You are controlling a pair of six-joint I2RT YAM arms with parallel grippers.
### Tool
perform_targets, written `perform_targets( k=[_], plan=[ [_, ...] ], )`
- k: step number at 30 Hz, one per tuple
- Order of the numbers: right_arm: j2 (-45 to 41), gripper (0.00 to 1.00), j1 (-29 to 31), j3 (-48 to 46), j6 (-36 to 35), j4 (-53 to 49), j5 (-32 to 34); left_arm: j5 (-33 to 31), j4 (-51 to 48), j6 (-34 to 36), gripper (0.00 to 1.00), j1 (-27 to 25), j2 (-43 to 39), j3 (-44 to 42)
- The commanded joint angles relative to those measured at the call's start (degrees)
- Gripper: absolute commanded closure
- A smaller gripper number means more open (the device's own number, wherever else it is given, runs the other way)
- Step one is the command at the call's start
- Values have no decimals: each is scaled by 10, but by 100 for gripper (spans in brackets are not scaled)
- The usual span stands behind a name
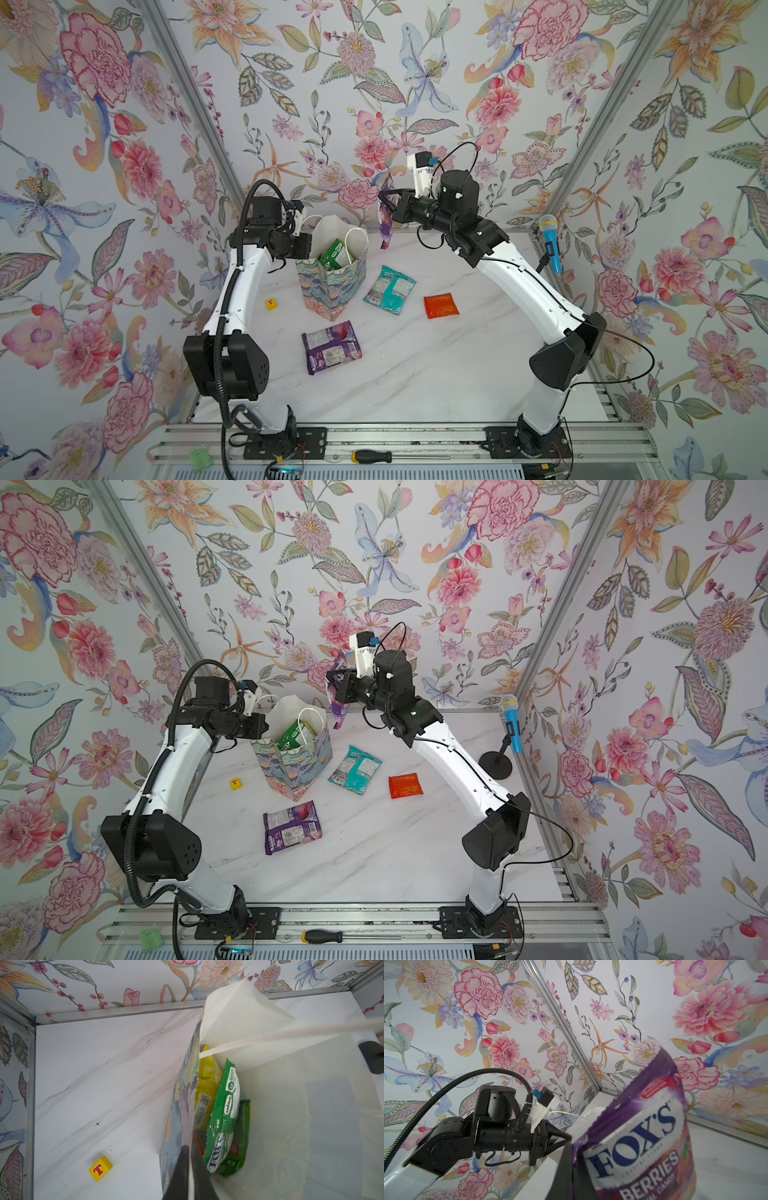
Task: Place the snacks into the paper bag
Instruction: 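Carry the purple packet above the bag opening with the right gripper, then lower the purple packet into the bag and open the right gripper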
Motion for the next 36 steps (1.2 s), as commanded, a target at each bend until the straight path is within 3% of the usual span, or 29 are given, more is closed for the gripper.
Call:
perform_targets(
  k=[1, 9, 18, 36],
  plan=[
    [20, 100, -2, 62, -21, 4, 8, 15, 3, -4, 94, -5, -19, -5],
    [102, 100, 0, 191, -26, -38, -3, 14, 3, -4, 94, -5, -19, -5],
    [166, 100, 7, 268, -16, -22, 0, 16, 4, -5, 94, -5, -19, -6],
    [202, 100, 39, 286, 8, -10, -36, 15, 3, -5, 94, -5, -16, -7]
  ],
)
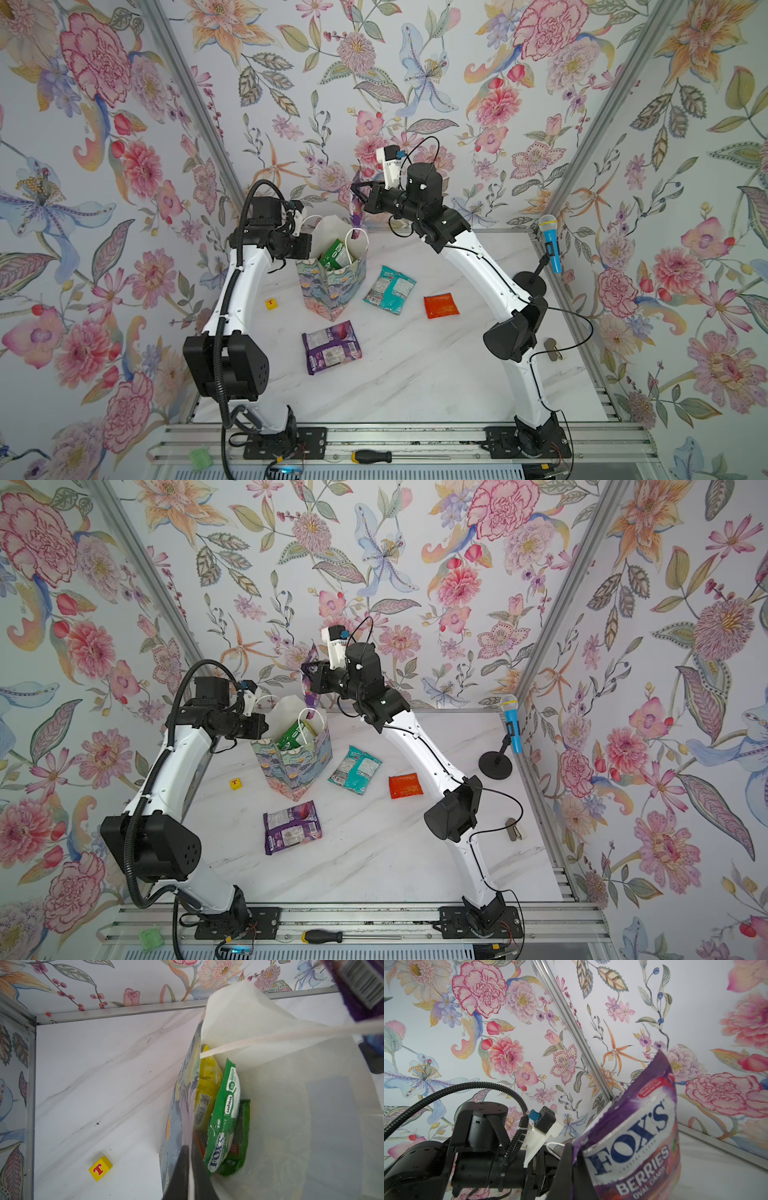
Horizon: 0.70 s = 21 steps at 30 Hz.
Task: Place the snacks into the paper bag
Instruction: 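Lower the purple packet into the bag and open the right gripper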
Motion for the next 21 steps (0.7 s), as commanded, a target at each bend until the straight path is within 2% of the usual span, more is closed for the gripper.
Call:
perform_targets(
  k=[1, 21],
  plan=[
    [1, 100, 11, 24, 4, 26, -21, 14, 4, -5, 94, -5, -14, -5],
    [10, 100, 47, 5, 7, -4, -56, 13, 4, -4, 94, -5, -16, -5]
  ],
)
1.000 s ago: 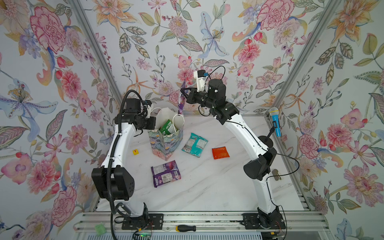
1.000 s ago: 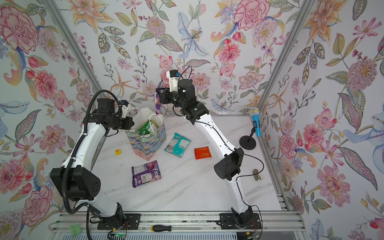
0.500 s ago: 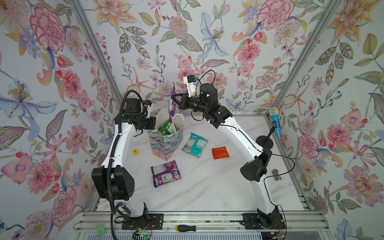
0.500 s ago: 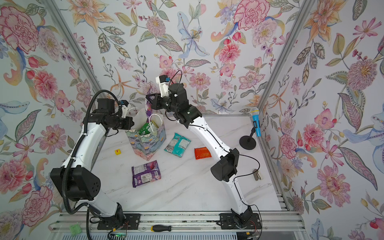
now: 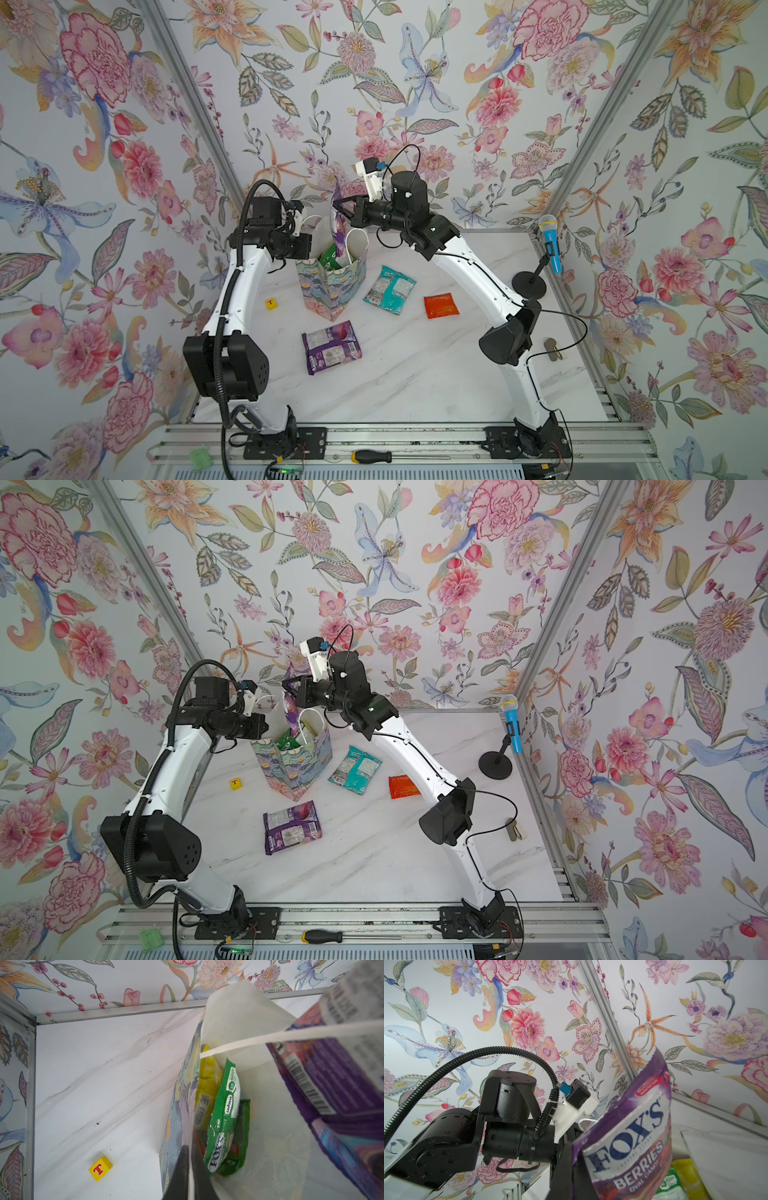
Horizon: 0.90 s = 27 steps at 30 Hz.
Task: Place the snacks into the paper bag
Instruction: 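Lower the purple packet into the bag and open the right gripper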
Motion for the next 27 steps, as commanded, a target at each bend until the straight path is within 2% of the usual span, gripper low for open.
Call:
perform_targets(
  k=[1, 17, 18, 20, 22, 24, 27],
  plan=[
    [8, 100, 8, 5, 6, 22, -12, 13, 4, -4, 94, -5, -17, -5],
    [45, 100, 9, 12, 18, 32, 0, 14, 4, -4, 94, -5, -18, -5],
    [49, 96, 8, 13, 21, 32, -2, 14, 4, -4, 94, -4, -17, -5],
    [53, 78, 3, 18, 28, 32, -10, 14, 4, -4, 94, -5, -17, -5],
    [51, 68, -2, 21, 31, 32, -15, 14, 4, -3, 94, -5, -18, -5],
    [41, 61, -6, 20, 27, 32, -11, 14, 4, -3, 94, -5, -16, -5],
    [19, 58, -15, 11, 21, 32, -7, 14, 3, -3, 94, -4, -17, -5]
  ],
)
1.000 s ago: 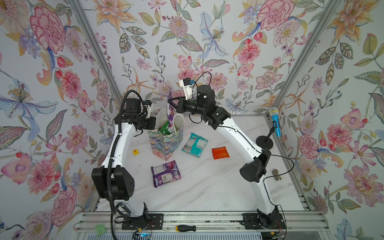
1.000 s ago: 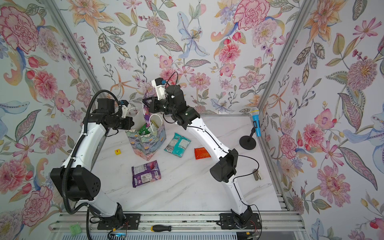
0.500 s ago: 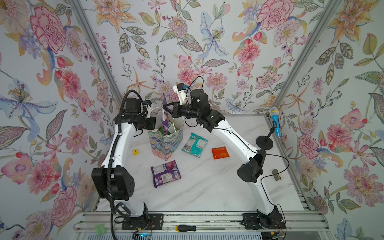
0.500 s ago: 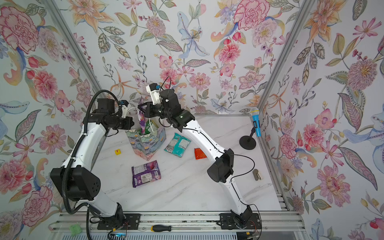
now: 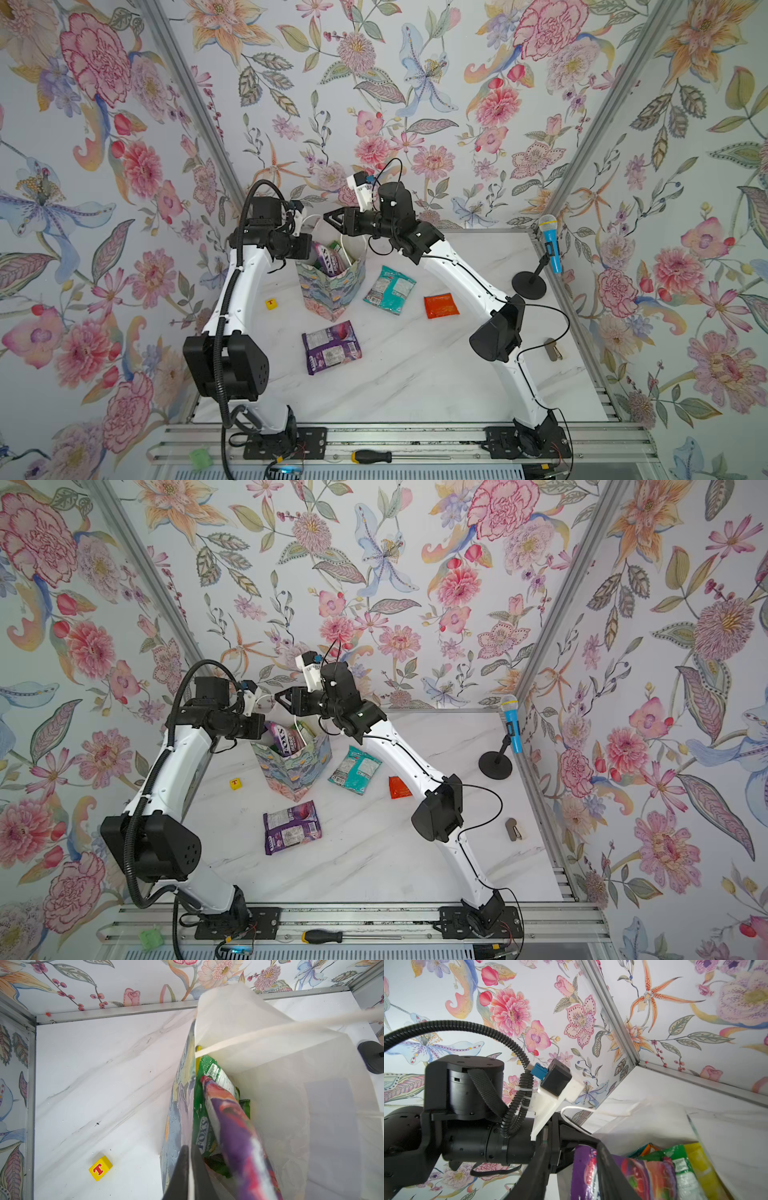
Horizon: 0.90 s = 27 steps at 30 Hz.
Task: Place the snacks into the paper bag
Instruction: 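Lower the purple packet into the bag and open the right gripper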
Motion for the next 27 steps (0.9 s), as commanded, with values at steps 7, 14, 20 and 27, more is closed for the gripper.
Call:
perform_targets(
  k=[7, 14, 20, 27],
  plan=[
    [-101, 57, -22, -66, -35, 17, 13, 14, 3, -3, 94, -5, -15, -4],
    [-173, 58, -11, -169, -79, -1, 40, 11, 3, -3, 94, -5, -16, -4],
    [-180, 58, 33, -168, -165, -108, 108, 10, 3, -5, 94, -5, -16, 0],
    [-234, 58, 32, -275, -169, -112, 163, -3, 17, -17, 94, -4, -28, 10]
  ],
)
